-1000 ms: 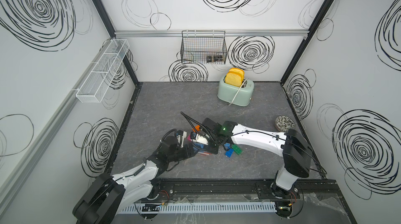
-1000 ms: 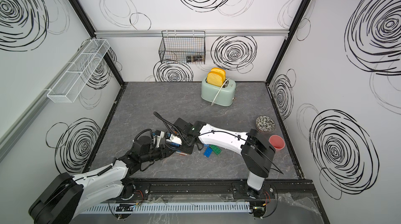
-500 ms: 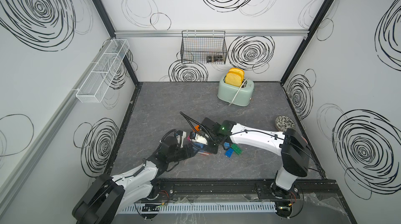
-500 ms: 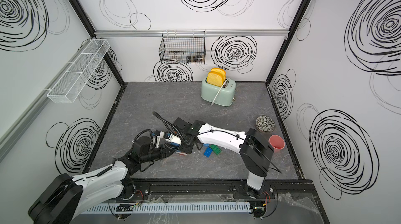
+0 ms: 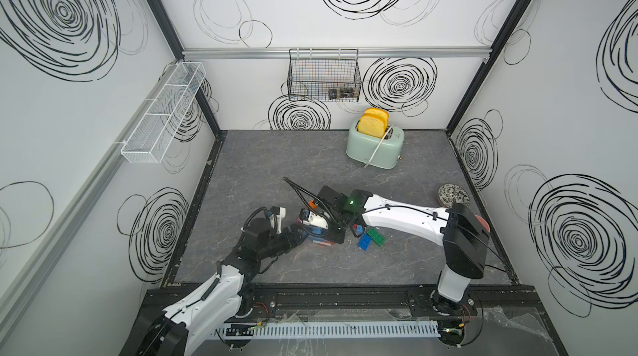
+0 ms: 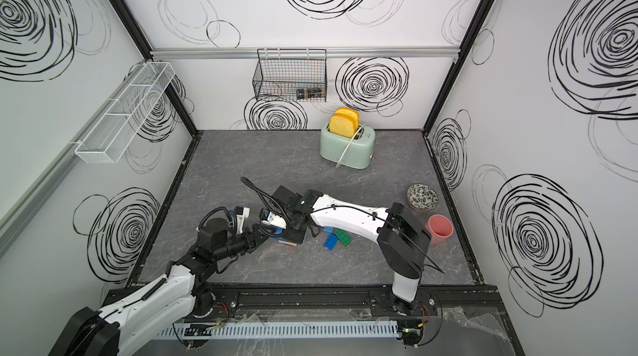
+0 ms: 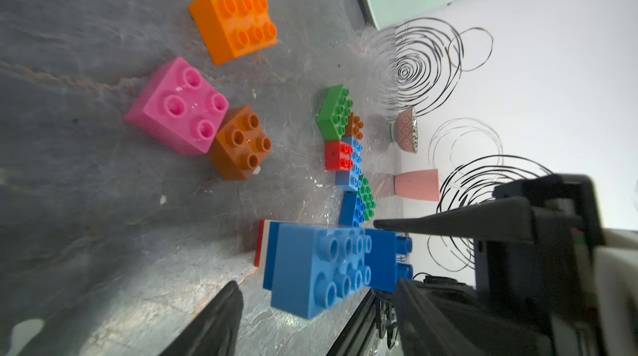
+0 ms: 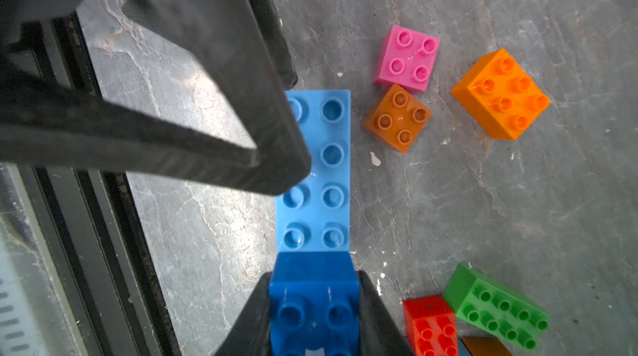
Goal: Assemble a heart with lego
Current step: Assemble the lego brick with the lego brick, then pick up the lego brick from the center of the board.
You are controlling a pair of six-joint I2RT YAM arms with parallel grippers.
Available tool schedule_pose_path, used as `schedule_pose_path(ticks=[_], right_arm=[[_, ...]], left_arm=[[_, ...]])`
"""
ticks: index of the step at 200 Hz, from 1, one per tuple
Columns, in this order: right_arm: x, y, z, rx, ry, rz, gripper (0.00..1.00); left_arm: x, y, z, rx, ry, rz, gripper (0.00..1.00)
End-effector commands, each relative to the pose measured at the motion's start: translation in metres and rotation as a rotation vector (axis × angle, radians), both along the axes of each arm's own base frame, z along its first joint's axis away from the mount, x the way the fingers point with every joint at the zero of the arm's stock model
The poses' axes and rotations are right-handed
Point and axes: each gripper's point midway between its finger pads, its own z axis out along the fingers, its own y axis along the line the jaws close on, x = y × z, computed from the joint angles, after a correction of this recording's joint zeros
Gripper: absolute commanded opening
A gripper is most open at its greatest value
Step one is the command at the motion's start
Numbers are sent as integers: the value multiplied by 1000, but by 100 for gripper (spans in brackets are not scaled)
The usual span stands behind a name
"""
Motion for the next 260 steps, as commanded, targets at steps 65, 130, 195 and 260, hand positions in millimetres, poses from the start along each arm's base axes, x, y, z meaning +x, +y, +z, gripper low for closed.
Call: schedule_pose_path(ticks=[65,130,195,260], right_arm=[[-17,-4,-11,-104,72,52,40],[-20,1,4,-68,62,74,54],[-5,9,34,28,5,39,60],[24,-2,65,154,-23,-109,62]], left_arm=[[-1,4,3,-12,6,3,74],[0,5,4,-10,-1,5,74],[2,7,3,19,-1,15,75],[7,7,10,41,-23,4,77]])
